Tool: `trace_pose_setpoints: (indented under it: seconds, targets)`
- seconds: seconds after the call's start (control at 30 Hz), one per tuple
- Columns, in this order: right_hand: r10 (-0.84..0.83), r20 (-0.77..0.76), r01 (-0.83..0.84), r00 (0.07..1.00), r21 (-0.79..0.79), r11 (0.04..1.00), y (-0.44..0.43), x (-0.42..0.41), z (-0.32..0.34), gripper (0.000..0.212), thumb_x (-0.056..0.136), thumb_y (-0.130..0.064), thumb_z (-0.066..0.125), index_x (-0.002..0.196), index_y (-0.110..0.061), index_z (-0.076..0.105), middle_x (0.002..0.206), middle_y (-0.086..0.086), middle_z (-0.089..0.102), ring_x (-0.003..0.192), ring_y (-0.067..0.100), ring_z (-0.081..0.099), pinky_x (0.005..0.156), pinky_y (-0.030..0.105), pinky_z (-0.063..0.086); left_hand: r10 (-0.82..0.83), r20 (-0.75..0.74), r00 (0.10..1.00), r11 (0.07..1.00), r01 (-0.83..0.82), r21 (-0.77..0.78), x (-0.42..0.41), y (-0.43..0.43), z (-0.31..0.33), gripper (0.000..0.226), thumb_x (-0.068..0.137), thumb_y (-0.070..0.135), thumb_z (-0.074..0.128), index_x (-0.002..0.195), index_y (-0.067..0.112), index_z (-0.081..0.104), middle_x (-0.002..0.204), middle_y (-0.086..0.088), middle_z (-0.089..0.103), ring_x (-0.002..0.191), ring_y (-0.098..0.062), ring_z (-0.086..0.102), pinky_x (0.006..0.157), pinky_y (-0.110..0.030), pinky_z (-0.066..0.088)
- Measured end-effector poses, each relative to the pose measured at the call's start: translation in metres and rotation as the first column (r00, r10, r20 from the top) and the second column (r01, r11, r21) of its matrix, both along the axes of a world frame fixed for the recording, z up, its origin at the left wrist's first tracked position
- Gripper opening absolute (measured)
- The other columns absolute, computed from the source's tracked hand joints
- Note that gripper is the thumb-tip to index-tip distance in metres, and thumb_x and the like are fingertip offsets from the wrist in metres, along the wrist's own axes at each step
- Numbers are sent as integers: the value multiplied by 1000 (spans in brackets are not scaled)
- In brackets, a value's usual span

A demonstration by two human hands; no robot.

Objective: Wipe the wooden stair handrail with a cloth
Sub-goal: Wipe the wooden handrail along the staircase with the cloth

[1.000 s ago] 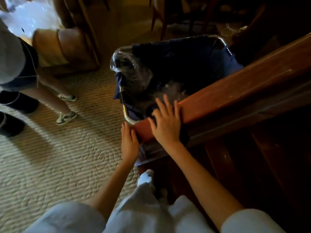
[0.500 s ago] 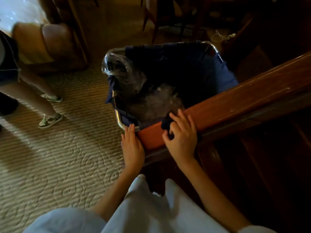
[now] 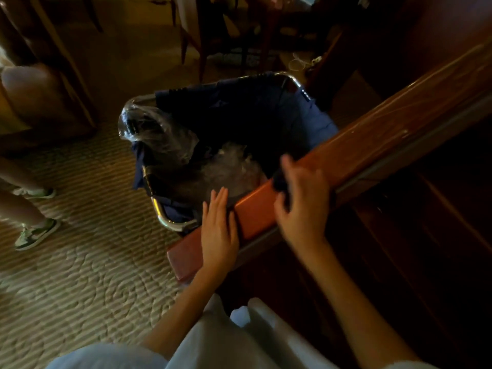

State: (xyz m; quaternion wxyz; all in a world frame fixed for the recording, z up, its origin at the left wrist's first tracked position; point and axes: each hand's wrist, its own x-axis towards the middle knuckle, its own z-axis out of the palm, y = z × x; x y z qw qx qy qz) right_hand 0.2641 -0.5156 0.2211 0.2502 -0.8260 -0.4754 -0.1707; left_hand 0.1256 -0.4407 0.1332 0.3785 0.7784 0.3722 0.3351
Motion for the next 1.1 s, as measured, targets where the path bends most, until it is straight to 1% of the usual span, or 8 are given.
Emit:
trace_pose_setpoints:
  seconds: [0.13,0.33,0.57,0.67,0.73,0.83,0.93,1.1]
  targets:
    - [214,21,-205,977,-213,955,22,-56,-26,47,81,-30,72,127,-22,64,115,1,67,121,24,56,115,46,24,0,25,1000,1000,0,10,3,3,-6,51,96,17,37,145,7,39,152,1,34,147,-16,21,122,-42,15]
    - [-176,77,166,981,120,979,16,59,33,26,92,-19,65,117,-11,67,131,6,63,138,28,44,120,48,10,13,10,1000,999,-13,50,2,4,-3,52,96,18,27,143,1,41,150,-7,40,147,-23,24,123,-32,8]
    - [105,174,-111,979,20,994,20,-4,0,34,73,1,79,105,-5,73,119,10,69,122,30,60,107,44,41,20,39,999,998,-22,54,1,5,-8,52,95,16,26,142,0,43,148,-13,44,145,-23,28,123,-32,10]
    - [-136,126,116,983,150,982,24,66,39,35,80,2,73,113,-8,68,129,12,63,130,31,50,112,36,32,14,22,1000,999,-15,47,-1,6,-4,53,94,16,26,141,-1,44,147,-15,45,145,-24,28,123,-32,9]
    - [-293,-5,277,956,336,900,-2,84,36,30,92,-2,63,122,-7,63,138,8,57,140,27,38,119,45,25,-4,-7,1000,998,5,55,1,4,1,51,94,11,29,140,-2,44,147,-15,45,145,-27,27,123,-39,11]
    - [-186,-249,296,951,548,782,-13,27,-16,29,98,-7,56,126,-1,56,144,15,48,144,31,33,115,52,31,-127,-16,992,987,128,100,10,4,12,50,93,4,32,143,1,41,151,-12,40,147,-28,24,121,-49,16]
    - [-71,-403,319,913,590,742,6,-42,-52,42,96,-14,56,135,-4,43,147,25,37,142,32,33,116,32,30,-372,27,928,920,364,149,34,9,40,51,95,1,34,146,6,35,156,-5,29,149,-22,19,121,-32,18]
    - [-73,-644,613,762,681,401,16,12,-1,46,93,-15,61,132,0,44,129,14,44,119,25,49,100,11,36,-679,-110,726,657,668,350,95,23,92,55,93,-9,34,147,2,35,157,-8,27,149,-18,16,121,-26,14]
